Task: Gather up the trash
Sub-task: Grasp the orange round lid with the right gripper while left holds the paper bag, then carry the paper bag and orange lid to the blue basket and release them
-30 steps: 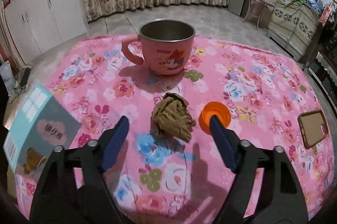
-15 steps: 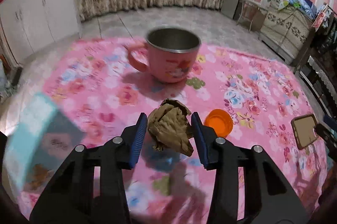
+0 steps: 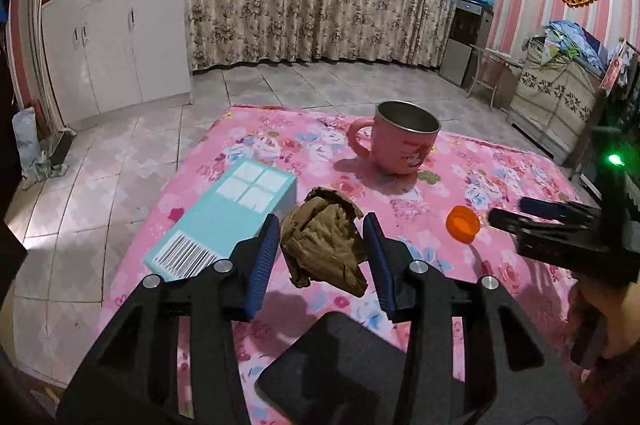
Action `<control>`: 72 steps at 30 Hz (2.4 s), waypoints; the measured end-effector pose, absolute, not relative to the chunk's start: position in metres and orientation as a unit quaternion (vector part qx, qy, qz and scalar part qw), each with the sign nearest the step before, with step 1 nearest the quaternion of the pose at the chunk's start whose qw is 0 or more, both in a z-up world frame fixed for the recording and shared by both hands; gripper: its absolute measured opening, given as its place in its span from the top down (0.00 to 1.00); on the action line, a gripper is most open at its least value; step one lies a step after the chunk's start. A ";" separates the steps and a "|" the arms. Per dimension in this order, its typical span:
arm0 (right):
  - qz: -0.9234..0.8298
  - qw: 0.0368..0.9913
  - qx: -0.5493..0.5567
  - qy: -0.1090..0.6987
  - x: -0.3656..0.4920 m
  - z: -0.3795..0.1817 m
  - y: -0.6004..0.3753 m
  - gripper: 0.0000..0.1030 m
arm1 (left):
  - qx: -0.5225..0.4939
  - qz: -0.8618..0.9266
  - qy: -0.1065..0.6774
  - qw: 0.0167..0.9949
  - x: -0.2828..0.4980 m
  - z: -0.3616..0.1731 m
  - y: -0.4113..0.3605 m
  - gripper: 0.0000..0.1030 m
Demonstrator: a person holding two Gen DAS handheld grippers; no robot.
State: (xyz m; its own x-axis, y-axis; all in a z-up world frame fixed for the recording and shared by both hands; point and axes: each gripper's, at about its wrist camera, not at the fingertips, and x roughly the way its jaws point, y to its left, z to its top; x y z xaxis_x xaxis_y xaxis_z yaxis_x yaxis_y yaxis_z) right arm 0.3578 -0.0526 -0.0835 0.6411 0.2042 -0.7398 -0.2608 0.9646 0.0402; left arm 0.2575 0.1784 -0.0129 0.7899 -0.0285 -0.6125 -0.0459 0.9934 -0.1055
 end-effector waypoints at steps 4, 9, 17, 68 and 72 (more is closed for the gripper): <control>0.132 0.894 -0.044 0.427 0.369 -0.094 -0.039 0.53 | -0.064 0.007 0.327 0.943 0.254 -0.020 0.184 0.59; 0.138 0.887 -0.030 0.440 0.371 -0.104 -0.037 0.63 | -0.066 0.011 0.324 0.944 0.251 -0.021 0.184 0.59; 0.164 0.881 -0.017 0.444 0.364 -0.102 -0.048 0.94 | -0.055 0.012 0.328 0.943 0.246 -0.017 0.174 0.59; -0.163 0.914 0.091 0.360 0.057 -0.028 -0.547 0.94 | 0.090 -0.358 0.324 0.871 0.132 0.001 -0.365 0.30; -0.160 0.913 0.089 0.364 0.060 -0.033 -0.543 0.94 | 0.090 -0.350 0.318 0.877 0.133 0.006 -0.359 0.25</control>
